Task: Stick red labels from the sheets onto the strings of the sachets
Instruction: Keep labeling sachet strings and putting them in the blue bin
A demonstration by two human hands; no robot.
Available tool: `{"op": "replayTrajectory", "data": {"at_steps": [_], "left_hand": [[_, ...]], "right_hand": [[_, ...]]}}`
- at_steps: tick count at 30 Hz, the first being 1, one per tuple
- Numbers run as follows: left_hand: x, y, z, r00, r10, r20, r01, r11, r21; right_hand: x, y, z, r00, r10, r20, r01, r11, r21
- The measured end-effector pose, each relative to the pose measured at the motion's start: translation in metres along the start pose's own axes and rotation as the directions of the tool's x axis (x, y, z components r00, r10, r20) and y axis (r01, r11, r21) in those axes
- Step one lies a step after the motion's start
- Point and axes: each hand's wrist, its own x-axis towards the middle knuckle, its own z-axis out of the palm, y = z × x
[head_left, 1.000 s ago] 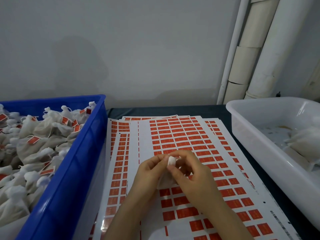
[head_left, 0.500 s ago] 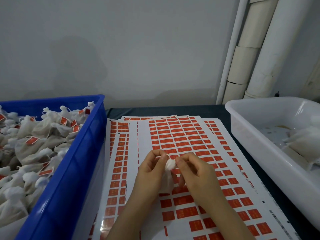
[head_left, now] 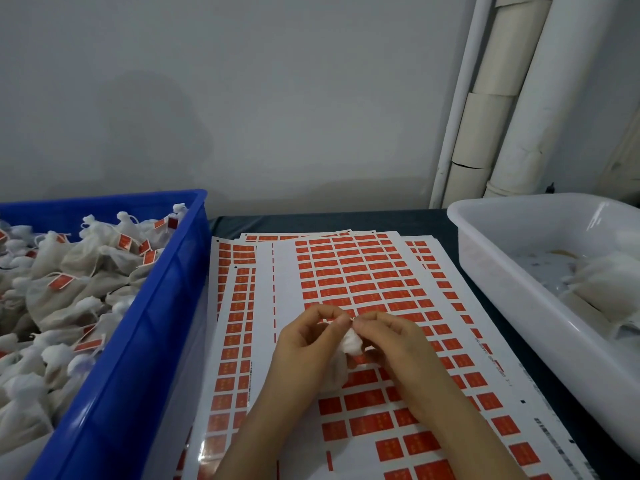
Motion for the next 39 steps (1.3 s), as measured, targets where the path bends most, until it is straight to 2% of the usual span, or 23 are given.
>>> {"op": "replayTrajectory", "data": {"at_steps": [4,7,13,17,21,25,29,32,35,36,37,39], "left_hand": [[-0.001,0.002,0.002,0.998,-0.055,0.014,0.054,0.997,0.056],[-0.002,0.002,0.001,0.997,-0.072,0.024,0.070,0.996,0.054],[-0.005,0.004,0.000,0.992,-0.063,0.107,0.057,0.997,0.051],[-0.004,0.003,0.000,0.994,-0.061,0.088,0.056,0.997,0.051],[-0.001,0.004,0.001,0.997,-0.082,0.013,0.081,0.996,0.048],[-0.001,0.002,0.002,0.995,-0.102,-0.017,0.103,0.991,0.084],[-0.002,0.005,0.006,0.997,-0.076,0.008,0.074,0.988,0.133],[-0.003,0.006,0.005,0.994,-0.077,0.074,0.065,0.987,0.147],[-0.007,0.007,0.003,0.988,-0.128,0.092,0.115,0.984,0.137],[-0.007,0.007,0.002,0.987,-0.140,0.080,0.129,0.984,0.126],[-0.007,0.007,0.000,0.986,-0.153,0.069,0.145,0.983,0.112],[-0.007,0.009,-0.005,0.981,-0.189,0.046,0.186,0.980,0.075]], "right_hand": [[0.006,-0.013,-0.001,0.988,0.157,-0.005,-0.156,0.984,0.089],[0.004,-0.011,-0.002,0.982,0.186,-0.022,-0.169,0.929,0.331],[0.003,0.001,-0.008,0.985,0.166,0.051,-0.163,0.783,0.600],[0.006,0.002,-0.011,0.989,0.118,0.090,-0.146,0.672,0.726],[0.011,0.003,-0.014,0.989,0.079,0.123,-0.146,0.475,0.867],[0.015,0.005,-0.018,0.990,0.091,0.112,-0.137,0.340,0.931],[0.016,0.005,-0.023,0.993,0.092,0.074,-0.098,0.294,0.951],[0.016,0.006,-0.022,0.994,0.085,0.069,-0.093,0.311,0.946],[0.014,0.005,-0.022,0.994,0.077,0.079,-0.102,0.361,0.927],[0.014,0.005,-0.023,0.995,0.068,0.069,-0.091,0.424,0.901],[0.013,0.005,-0.024,0.998,0.058,0.031,-0.058,0.539,0.840],[0.010,0.006,-0.023,0.994,0.011,-0.106,0.048,0.843,0.536]]}}
